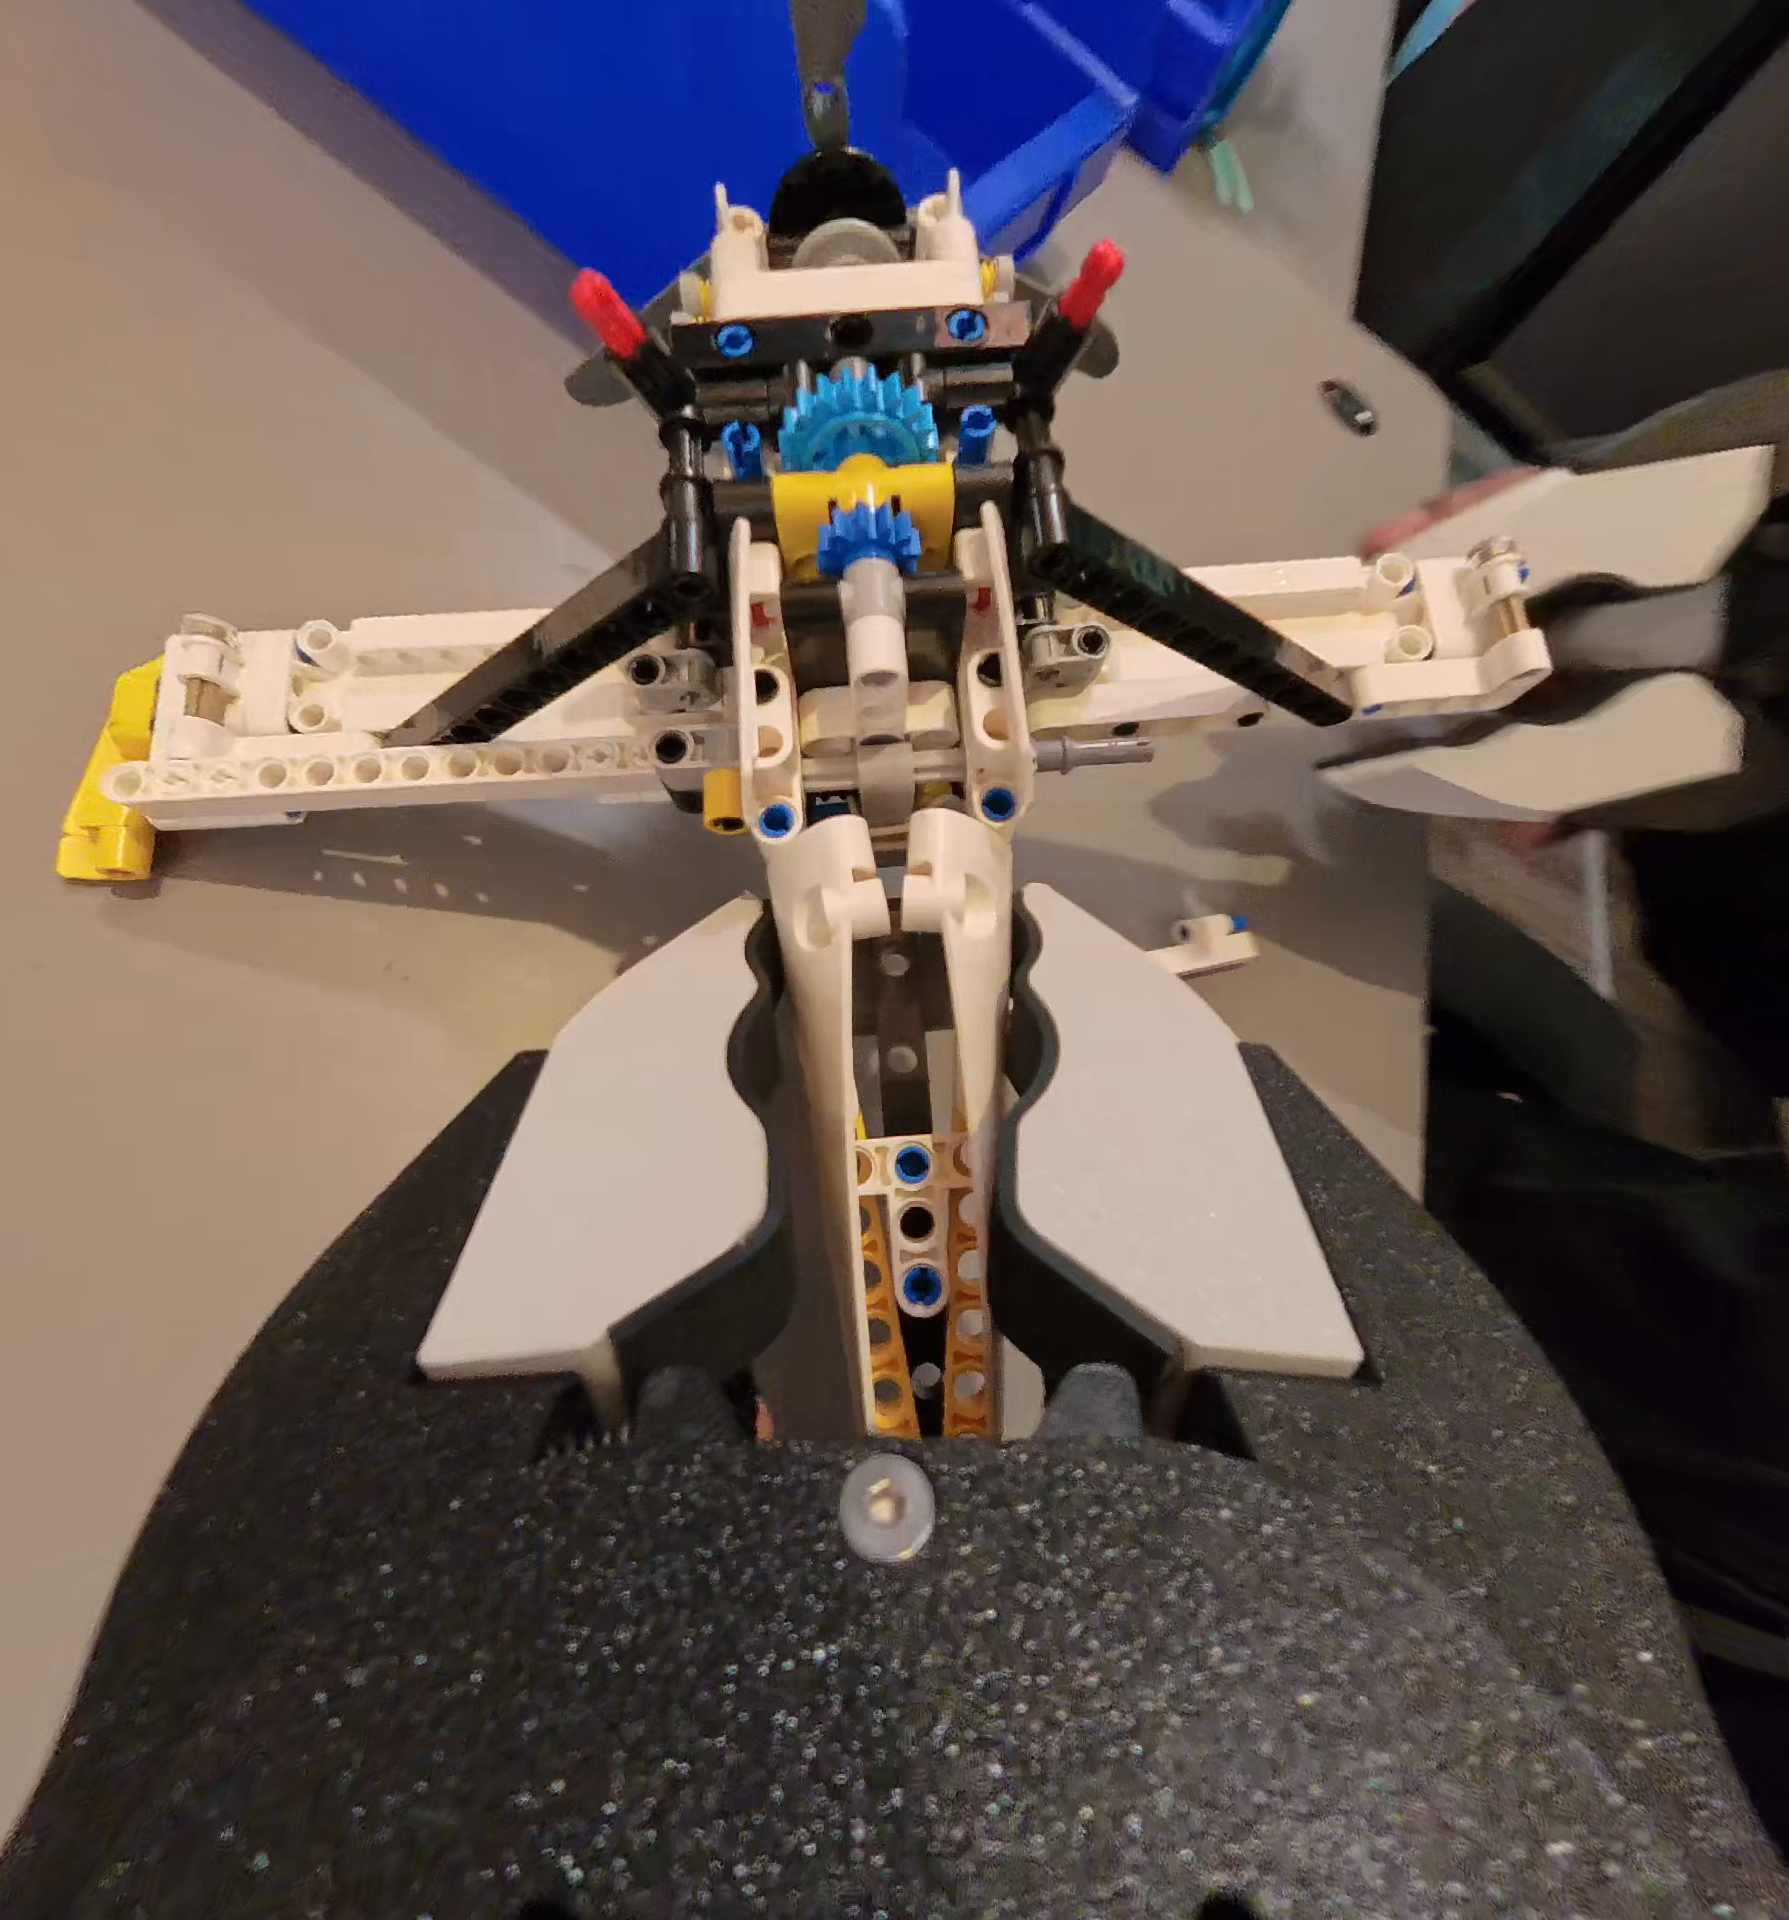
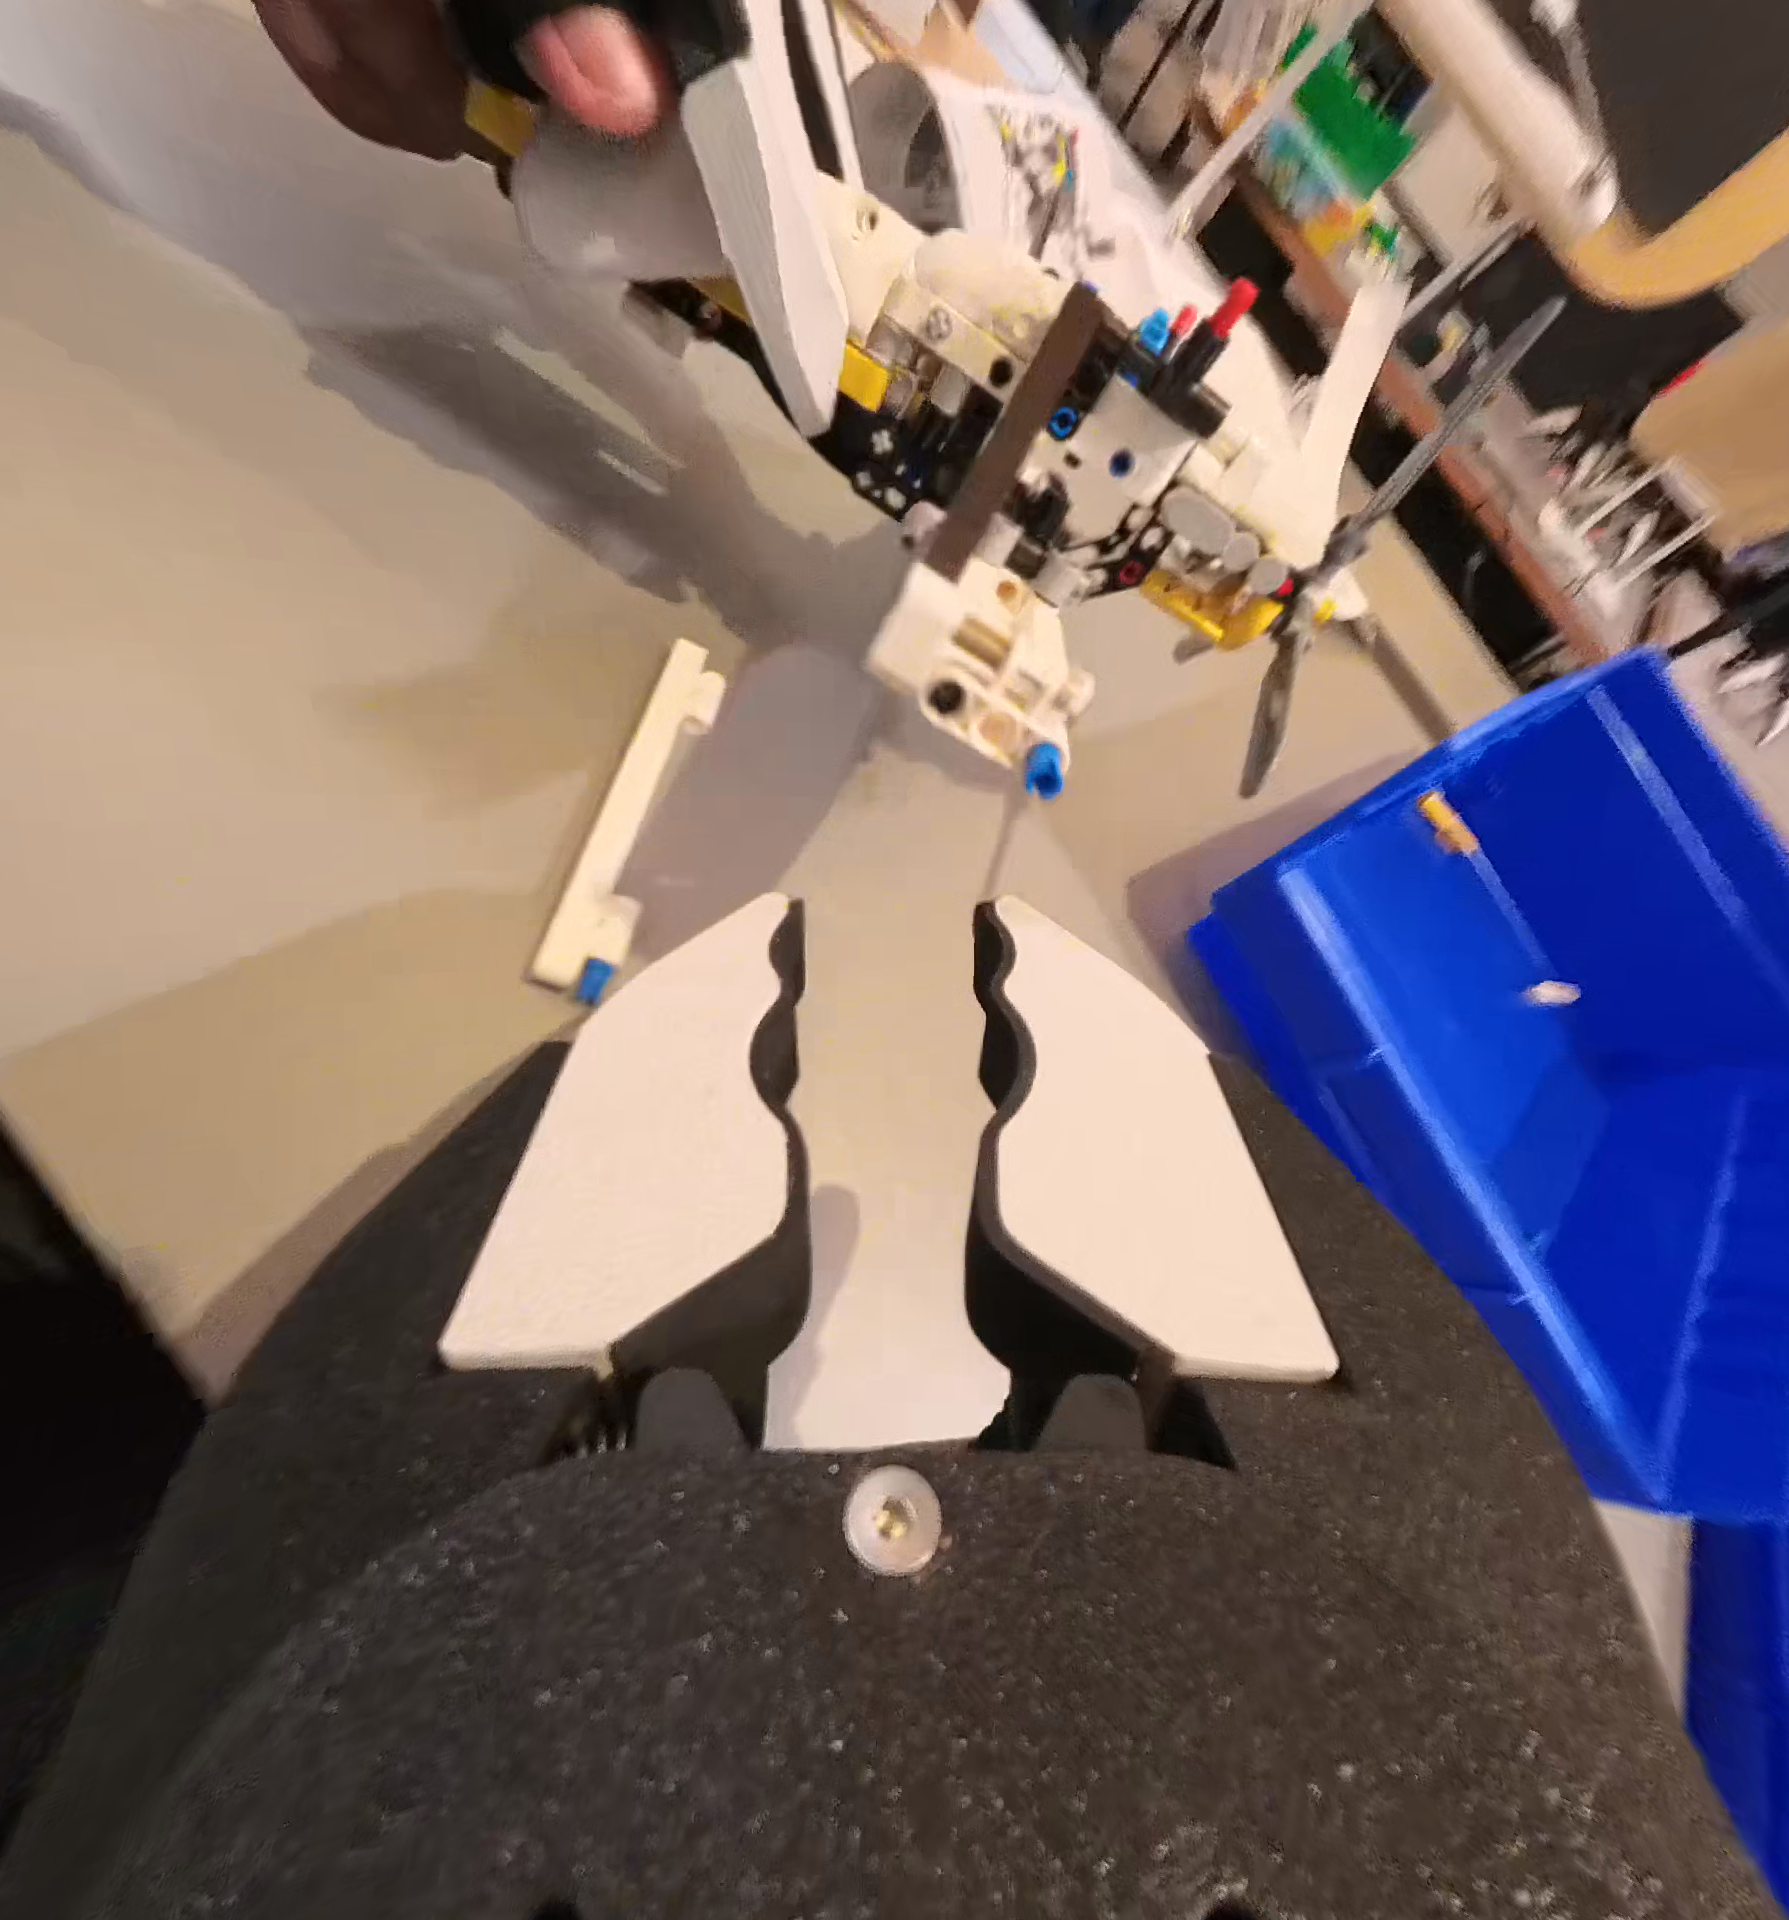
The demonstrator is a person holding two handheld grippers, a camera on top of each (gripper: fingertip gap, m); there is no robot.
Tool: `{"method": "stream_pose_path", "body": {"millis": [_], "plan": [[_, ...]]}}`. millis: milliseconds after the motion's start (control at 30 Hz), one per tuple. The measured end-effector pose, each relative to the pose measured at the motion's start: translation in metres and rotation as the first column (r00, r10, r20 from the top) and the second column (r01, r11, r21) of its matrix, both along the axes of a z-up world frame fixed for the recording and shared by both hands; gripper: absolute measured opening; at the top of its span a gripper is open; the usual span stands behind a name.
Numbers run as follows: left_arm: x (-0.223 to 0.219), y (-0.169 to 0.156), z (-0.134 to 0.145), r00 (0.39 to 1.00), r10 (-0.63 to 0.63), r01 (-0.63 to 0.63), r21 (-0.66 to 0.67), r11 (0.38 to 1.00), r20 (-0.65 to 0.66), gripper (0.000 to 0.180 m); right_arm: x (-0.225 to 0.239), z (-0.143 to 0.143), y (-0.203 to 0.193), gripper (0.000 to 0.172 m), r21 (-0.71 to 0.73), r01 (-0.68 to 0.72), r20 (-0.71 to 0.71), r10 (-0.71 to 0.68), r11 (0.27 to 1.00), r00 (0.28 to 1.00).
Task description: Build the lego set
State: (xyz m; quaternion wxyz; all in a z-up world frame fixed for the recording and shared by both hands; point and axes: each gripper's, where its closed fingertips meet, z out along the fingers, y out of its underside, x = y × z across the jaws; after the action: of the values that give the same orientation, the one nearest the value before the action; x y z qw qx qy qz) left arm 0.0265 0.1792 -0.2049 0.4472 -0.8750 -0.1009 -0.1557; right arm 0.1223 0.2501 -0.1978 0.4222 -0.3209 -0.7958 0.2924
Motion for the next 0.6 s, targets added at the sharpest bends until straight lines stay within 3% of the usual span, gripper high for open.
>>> {"method": "stream_pose_path", "body": {"millis": [167,300,400,600], "plan": [[0.005,-0.006,0.026,0.988,-0.090,0.086,0.042,0.995,0.123,0.041,-0.023,0.031,0.003,0.033,0.093,-0.147,-0.185,0.162,0.985,0.969],[-0.001,-0.016,0.041,0.975,-0.150,0.145,0.045,0.988,0.165,0.041,-0.035,0.064,-0.012,0.039,0.152,-0.306,-0.246,0.336,0.940,0.909],[-0.006,-0.020,0.050,0.964,-0.177,0.169,0.061,0.984,0.196,0.041,-0.040,0.078,-0.030,0.042,0.183,-0.426,-0.249,0.461,0.886,0.851],[-0.004,-0.024,0.052,0.943,-0.252,0.241,0.077,0.968,0.219,0.041,-0.053,0.079,-0.053,0.045,0.188,-0.553,-0.202,0.583,0.812,0.787]]}}
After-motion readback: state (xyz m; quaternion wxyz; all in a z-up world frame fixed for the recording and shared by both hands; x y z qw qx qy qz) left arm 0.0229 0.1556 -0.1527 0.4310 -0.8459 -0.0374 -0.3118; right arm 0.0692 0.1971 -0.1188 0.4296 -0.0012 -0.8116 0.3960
